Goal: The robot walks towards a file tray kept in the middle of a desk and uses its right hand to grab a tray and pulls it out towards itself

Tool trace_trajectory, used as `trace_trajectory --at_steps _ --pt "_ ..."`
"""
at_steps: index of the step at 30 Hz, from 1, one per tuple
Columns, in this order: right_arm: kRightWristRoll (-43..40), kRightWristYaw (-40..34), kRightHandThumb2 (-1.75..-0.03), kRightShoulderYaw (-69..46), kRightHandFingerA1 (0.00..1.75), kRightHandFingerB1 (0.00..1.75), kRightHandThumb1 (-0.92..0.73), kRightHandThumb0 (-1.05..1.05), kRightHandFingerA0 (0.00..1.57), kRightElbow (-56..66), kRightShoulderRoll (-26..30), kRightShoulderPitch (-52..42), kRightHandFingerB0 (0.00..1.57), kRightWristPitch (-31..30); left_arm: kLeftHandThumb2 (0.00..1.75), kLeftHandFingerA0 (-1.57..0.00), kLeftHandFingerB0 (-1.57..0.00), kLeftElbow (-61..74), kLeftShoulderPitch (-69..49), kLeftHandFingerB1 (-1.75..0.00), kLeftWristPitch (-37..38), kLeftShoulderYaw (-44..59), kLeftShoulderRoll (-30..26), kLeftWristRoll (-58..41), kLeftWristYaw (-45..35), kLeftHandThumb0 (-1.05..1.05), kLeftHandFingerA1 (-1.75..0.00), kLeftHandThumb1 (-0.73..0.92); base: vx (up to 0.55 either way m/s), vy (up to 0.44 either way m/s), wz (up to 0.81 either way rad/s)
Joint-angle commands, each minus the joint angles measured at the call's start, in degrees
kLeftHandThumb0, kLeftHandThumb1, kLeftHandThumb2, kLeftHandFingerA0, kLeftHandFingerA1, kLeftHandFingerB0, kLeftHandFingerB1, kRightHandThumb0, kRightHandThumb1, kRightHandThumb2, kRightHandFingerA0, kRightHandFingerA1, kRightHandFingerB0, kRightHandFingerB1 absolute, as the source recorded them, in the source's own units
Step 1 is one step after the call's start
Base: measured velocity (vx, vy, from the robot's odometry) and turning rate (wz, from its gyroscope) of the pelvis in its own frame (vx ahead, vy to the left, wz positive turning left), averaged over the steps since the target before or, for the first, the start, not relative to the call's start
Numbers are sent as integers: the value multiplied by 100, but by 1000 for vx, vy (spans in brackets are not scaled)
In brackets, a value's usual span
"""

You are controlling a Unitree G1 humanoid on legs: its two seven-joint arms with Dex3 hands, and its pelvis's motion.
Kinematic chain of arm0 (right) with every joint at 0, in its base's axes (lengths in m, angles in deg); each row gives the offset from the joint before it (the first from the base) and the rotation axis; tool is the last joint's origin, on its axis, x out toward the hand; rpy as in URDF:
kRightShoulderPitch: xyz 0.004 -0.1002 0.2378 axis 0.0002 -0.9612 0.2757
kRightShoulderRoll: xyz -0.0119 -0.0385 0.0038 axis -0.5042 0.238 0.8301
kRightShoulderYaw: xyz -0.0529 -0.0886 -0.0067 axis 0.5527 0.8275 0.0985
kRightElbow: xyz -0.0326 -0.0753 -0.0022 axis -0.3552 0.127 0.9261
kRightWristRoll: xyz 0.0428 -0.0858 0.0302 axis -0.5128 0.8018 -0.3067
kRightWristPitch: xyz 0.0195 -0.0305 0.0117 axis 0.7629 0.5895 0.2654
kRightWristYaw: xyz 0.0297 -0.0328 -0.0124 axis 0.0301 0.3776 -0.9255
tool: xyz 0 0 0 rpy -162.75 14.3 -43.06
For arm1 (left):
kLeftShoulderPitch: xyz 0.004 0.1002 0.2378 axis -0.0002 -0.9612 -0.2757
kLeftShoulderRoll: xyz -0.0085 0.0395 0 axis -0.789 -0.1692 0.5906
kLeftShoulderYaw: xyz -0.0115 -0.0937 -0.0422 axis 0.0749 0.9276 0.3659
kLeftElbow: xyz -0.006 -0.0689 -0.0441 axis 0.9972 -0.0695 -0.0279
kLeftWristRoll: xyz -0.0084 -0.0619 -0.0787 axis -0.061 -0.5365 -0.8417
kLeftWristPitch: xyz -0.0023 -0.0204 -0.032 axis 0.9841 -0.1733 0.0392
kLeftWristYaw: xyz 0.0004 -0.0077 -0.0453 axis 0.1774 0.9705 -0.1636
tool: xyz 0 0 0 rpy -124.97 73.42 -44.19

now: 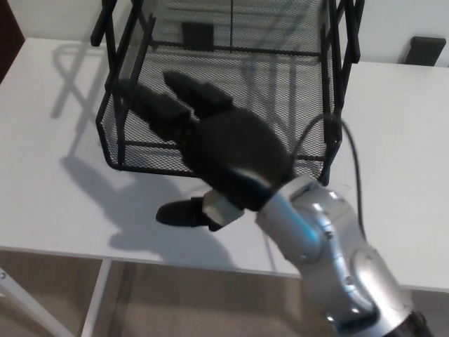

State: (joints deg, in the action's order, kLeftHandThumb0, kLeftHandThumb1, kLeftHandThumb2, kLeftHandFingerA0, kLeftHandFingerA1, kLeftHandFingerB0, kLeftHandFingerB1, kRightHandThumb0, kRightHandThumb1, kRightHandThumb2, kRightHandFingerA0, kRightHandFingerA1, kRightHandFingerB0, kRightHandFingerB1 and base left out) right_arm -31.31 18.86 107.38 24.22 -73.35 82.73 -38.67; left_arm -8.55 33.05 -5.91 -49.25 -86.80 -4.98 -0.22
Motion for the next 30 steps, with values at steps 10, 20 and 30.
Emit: trace_trajectory --at_steps 10,20,30 --pt "3805 -28 -83 1089 3 0 -52 -82 0 -1299 -272 618 0 -2974 73 -79 -36 333 -17 -60 -148 -266 -247 268 -137 -58 -73 27 0 0 0" --pt "4335 164 -77 1200 0 1 -42 -75 0 -564 -416 646 0 -2904 52 -79 -40 406 -41 -52 -186 -458 -332 416 -102 -56 -66 36 0 0 0" --pt "4239 109 -80 1247 0 1 -41 -79 0 -650 -470 417 0 -2997 52 -87 -40 470 -49 -53 -163 -577 -379 474 -88 -56 -64 35 0 0 0"
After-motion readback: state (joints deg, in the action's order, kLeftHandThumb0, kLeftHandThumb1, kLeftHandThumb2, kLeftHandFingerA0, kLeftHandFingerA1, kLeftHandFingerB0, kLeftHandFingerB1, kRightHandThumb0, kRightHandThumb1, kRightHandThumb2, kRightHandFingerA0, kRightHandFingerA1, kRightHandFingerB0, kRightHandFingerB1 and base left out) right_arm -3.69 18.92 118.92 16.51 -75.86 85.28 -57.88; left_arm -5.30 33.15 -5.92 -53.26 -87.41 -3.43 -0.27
